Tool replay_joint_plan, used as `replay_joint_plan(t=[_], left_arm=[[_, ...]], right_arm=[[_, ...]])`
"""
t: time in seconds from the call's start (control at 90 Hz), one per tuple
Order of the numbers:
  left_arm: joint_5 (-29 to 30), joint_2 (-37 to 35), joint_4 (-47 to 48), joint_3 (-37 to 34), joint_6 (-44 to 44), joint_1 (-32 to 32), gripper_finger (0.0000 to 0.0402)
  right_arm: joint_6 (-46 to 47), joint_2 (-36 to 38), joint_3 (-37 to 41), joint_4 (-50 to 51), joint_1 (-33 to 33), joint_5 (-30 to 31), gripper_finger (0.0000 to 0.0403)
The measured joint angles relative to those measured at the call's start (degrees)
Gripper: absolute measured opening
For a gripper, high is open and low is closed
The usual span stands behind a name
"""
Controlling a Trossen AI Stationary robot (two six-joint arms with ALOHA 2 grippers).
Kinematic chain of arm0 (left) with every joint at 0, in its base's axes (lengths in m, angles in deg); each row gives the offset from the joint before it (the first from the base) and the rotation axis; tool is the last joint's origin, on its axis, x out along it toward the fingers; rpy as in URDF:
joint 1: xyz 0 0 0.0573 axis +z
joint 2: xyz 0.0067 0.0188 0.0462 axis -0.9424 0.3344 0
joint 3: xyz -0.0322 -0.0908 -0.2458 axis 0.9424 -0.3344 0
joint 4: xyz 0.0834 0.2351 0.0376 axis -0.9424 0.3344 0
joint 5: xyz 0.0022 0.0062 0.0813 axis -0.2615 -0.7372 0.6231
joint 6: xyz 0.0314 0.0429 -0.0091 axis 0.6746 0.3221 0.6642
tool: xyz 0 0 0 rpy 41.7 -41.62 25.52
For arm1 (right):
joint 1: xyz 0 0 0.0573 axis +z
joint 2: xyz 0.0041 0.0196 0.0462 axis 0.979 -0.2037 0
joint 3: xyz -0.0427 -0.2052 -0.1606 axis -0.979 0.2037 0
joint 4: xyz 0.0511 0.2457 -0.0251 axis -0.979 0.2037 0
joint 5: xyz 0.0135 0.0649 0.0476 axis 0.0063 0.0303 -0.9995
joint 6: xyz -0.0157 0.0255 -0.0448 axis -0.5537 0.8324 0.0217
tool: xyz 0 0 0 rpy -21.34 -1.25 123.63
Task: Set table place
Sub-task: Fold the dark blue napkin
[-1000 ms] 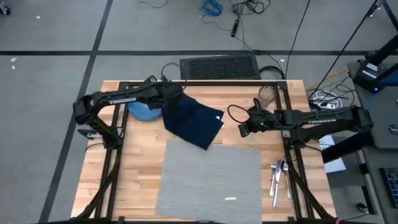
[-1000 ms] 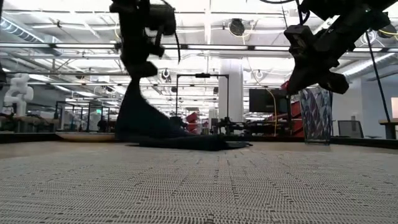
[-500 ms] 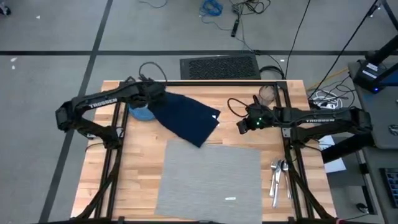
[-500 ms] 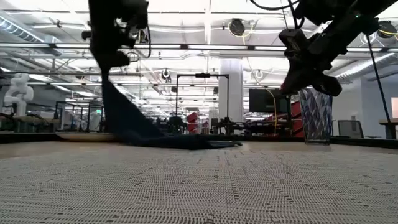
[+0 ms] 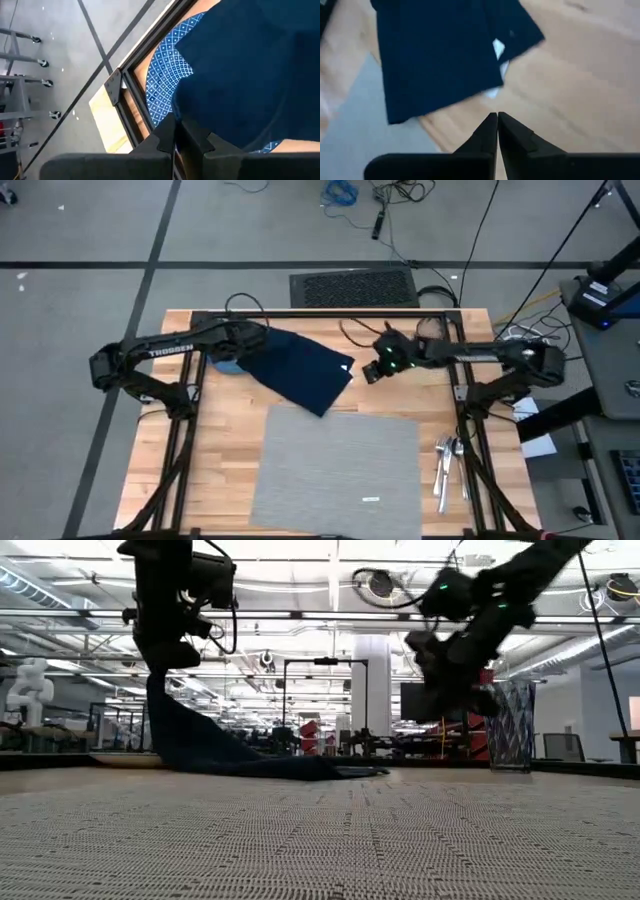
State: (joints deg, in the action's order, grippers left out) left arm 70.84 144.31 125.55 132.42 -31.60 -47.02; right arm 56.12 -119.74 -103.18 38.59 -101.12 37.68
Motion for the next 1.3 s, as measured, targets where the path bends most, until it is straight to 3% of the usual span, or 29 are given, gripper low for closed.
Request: replay_joint_plan(t=[0.278,0.544,0.944,1.133,1.3], left_arm=[[-0.2,0.0,-1.5,0.0,0.3,0.0,0.0000],[-1.3,0.0,-3.9,0.0,0.3,0.0,0.0000],[-1.5,0.0,-5.5,0.0,3.2,0.0,0.0000],[-1.9,0.0,-5.6,0.0,4.5,-0.4,0.0000],[-3.1,0.0,-8.5,0.0,4.9,-2.2,0.0000]], right_arm=[[-14.8,-17.8,-17.9,11.1,-5.6,-3.5,0.0000],[-19.4,-26.1,-25.7,13.3,-7.9,-6.2,0.0000],[-20.9,-32.0,-27.6,15.1,-7.4,-8.7,0.0000],[-22.0,-31.1,-26.8,22.0,-6.3,-7.4,0.0000],[-20.6,-26.6,-20.9,24.0,-4.3,-7.2,0.0000]])
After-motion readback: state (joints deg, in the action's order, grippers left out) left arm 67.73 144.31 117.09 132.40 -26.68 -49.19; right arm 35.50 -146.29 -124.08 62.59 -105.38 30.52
